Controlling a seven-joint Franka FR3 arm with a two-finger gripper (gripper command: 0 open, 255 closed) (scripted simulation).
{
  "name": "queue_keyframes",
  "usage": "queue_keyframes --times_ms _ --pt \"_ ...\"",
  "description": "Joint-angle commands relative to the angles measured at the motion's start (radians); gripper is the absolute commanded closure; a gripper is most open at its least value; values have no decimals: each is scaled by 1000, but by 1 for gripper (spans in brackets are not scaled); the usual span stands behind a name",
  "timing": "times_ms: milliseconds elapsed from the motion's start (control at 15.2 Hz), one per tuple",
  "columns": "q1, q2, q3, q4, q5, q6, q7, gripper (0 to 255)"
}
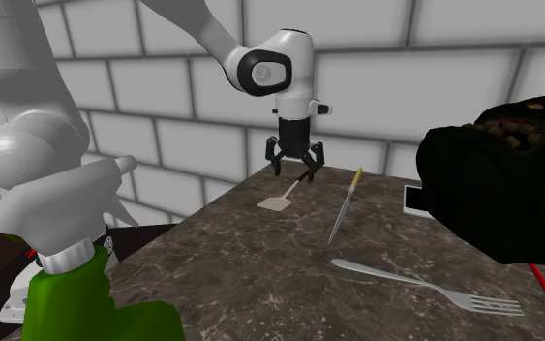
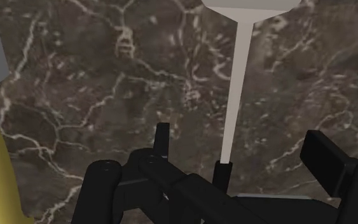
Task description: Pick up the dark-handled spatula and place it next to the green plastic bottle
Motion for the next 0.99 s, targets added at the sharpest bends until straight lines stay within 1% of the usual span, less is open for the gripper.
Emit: queue_keyframes --times_ms 0,528,594,924 --pt "1 17 1 -11 3 28 -2 0" --pt "1 22 1 -13 4 36 -2 0" --pt "1 22 1 -13 4 36 -2 255" --pt "1 22 1 -13 4 36 -2 255"
